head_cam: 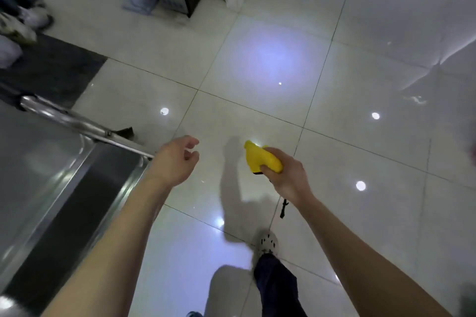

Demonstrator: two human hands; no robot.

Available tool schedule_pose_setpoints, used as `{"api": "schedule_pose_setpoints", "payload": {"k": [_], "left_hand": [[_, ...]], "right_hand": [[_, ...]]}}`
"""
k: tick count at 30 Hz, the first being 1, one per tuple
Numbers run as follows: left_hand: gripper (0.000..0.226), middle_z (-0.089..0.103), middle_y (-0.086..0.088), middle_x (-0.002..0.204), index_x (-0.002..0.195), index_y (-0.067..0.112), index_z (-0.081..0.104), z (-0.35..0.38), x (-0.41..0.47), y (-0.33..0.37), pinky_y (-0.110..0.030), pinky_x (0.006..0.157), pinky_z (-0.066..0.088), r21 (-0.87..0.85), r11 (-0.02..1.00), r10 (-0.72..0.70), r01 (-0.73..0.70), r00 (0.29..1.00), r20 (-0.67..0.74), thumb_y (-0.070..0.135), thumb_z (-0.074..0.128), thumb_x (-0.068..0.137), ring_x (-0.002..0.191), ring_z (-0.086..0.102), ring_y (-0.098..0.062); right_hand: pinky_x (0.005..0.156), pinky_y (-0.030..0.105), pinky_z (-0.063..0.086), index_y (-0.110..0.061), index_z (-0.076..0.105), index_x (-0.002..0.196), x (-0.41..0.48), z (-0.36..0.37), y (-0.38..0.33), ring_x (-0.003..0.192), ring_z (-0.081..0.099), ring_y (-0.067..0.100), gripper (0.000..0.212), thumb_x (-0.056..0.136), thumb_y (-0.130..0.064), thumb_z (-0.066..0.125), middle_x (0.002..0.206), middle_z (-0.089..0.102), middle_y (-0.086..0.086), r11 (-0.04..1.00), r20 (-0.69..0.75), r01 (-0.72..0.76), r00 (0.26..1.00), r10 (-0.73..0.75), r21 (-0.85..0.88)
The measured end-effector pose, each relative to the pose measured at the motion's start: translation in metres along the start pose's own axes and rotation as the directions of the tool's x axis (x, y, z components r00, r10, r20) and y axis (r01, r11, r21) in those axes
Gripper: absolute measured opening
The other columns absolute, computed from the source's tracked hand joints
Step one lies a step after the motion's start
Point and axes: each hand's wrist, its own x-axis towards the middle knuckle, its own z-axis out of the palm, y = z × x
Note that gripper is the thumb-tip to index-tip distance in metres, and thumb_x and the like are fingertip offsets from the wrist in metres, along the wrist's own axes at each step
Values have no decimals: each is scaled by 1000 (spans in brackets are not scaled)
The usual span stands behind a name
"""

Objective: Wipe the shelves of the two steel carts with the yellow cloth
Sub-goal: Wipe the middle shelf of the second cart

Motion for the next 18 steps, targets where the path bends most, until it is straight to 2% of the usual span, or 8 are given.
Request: {"api": "schedule_pose_setpoints", "payload": {"k": [1,3,7,10,13,16,18], "left_hand": [[34,72,-3,129,138,15,67,-18,3,11,-38,101,56,1,1000,1,-1,1000,-17,20,65,105,106,70,-21],[35,71,-4,131,140,14,66,-51,11,25,-39,101,56,-6,1000,3,-3,998,-60,20,65,106,107,69,-20],[35,71,0,130,140,17,65,-96,29,30,-39,101,57,-7,999,-32,31,990,-140,23,65,106,109,69,-18],[35,71,2,129,140,19,65,-120,53,17,-33,96,55,-20,997,-74,71,979,-189,24,66,106,107,67,-14],[36,70,3,130,141,21,65,-139,90,-4,-38,96,58,-22,994,-112,109,971,-212,26,66,105,106,67,-14],[36,70,1,131,141,20,65,-158,146,-24,-40,96,59,-18,991,-131,130,969,-208,26,66,105,106,68,-15],[36,71,1,132,141,20,65,-174,186,-32,-37,95,59,-21,990,-140,138,974,-177,26,65,105,106,68,-14]], "right_hand": [[80,30,55,-74,59,112,6,-14,-19,83,71,8,53,90,-30,77,95,71,-33,1000,2,23,1000,-23,8],[82,32,57,-80,56,107,20,-36,-54,83,71,9,57,88,-31,77,94,69,-37,998,15,61,998,-61,27],[84,35,59,-74,60,108,63,-56,-113,82,70,6,46,83,-37,75,99,71,-35,985,55,163,985,-165,54],[89,42,60,-66,64,107,113,-54,-152,95,71,12,42,84,-32,75,110,71,-26,965,90,262,961,-262,16],[94,44,59,-56,62,114,176,-44,-189,102,69,12,44,88,-24,77,116,72,-21,942,162,331,934,-319,-49],[100,41,57,-53,66,129,239,-36,-224,118,68,15,46,92,-29,78,135,71,-17,926,212,355,922,-325,-125],[99,40,56,-48,65,137,281,-36,-250,120,67,18,48,93,-33,78,138,70,-12,918,228,353,923,-310,-179]]}}
